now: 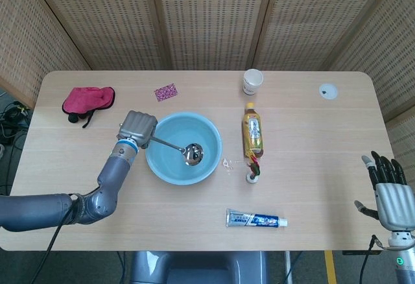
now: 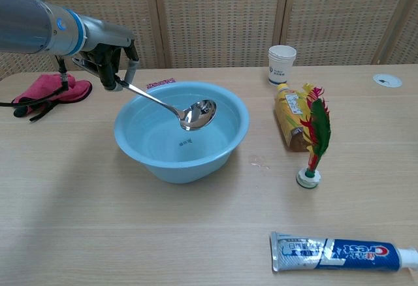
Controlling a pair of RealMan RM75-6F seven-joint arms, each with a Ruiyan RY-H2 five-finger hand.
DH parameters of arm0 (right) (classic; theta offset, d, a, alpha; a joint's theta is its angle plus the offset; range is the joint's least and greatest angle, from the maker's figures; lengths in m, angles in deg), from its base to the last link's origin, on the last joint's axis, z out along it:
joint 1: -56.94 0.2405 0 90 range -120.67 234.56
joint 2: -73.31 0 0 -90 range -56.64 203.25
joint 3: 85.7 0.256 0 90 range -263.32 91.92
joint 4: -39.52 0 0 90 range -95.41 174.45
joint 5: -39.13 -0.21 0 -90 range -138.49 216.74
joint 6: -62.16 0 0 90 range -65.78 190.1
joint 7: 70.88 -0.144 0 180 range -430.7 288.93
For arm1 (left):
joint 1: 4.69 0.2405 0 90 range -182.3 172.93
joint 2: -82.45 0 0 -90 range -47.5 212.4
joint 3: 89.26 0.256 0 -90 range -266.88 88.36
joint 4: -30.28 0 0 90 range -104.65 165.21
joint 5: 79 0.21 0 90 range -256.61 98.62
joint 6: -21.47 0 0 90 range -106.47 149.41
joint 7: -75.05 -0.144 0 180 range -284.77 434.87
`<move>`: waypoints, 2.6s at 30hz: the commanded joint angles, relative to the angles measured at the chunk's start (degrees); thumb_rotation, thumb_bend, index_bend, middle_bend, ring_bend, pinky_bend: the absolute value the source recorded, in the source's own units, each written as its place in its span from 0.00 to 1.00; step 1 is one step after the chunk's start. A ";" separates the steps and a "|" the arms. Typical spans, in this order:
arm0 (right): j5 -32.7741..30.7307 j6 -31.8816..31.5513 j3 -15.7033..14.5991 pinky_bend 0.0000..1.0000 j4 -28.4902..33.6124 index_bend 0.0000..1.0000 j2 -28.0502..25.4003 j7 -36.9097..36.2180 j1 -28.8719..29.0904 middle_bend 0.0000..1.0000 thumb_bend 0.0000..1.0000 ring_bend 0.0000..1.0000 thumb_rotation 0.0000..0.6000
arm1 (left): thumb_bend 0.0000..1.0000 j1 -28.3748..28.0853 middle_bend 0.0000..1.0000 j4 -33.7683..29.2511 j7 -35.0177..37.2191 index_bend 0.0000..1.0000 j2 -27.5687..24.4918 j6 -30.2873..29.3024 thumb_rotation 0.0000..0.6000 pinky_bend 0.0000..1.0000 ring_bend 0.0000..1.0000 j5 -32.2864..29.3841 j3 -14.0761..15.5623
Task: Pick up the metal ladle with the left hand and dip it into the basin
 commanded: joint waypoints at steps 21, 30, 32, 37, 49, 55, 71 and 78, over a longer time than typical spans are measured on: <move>-2.31 1.92 0.79 0.00 -1.43 0.00 -0.22 -2.63 0.64 0.00 0.00 0.00 1.00 | 0.79 -8.54 0.93 17.95 -11.86 0.71 13.54 -0.18 1.00 1.00 0.96 -12.31 2.34; -2.84 1.84 1.04 0.00 -1.54 0.00 -0.59 -3.51 0.49 0.00 0.00 0.00 1.00 | 0.81 -8.89 0.93 20.30 -15.25 0.73 15.91 -0.84 1.00 1.00 0.96 -13.34 1.77; -3.07 1.62 1.18 0.00 -1.57 0.00 -0.76 -3.79 0.34 0.00 0.00 0.00 1.00 | 0.81 -8.77 0.93 21.00 -15.78 0.73 16.67 -0.71 1.00 1.00 0.96 -13.50 1.61; -3.33 1.53 1.29 0.00 -1.71 0.00 -0.97 -4.34 0.18 0.00 0.00 0.00 1.00 | 0.81 -8.53 0.93 22.60 -16.71 0.73 17.90 -0.70 1.00 1.00 0.96 -13.11 1.11; -3.34 1.53 1.39 0.00 -1.71 0.00 -1.09 -4.63 0.22 0.00 0.00 0.00 1.00 | 0.81 -7.85 0.93 23.63 -18.07 0.74 18.96 -0.95 1.00 1.00 0.96 -12.48 -0.73; -3.61 1.79 1.45 0.00 -1.93 0.00 -1.08 -4.80 0.27 0.00 0.00 0.00 1.00 | 0.81 -7.01 0.93 21.89 -16.77 0.74 17.62 -0.40 1.00 1.00 0.96 -11.46 -2.20; -3.58 2.39 1.29 0.00 -1.72 0.00 -0.52 -3.28 0.75 0.00 0.00 0.00 1.00 | 0.81 -5.04 0.93 10.28 -11.93 0.75 6.87 1.36 1.00 1.00 0.96 -12.41 -4.83; -4.03 2.70 1.39 0.00 -1.80 0.00 -0.37 -2.98 0.89 0.00 0.00 0.00 1.00 | 0.82 -8.16 0.93 5.97 -15.41 0.75 2.30 -0.09 1.00 1.00 0.96 -20.38 -5.66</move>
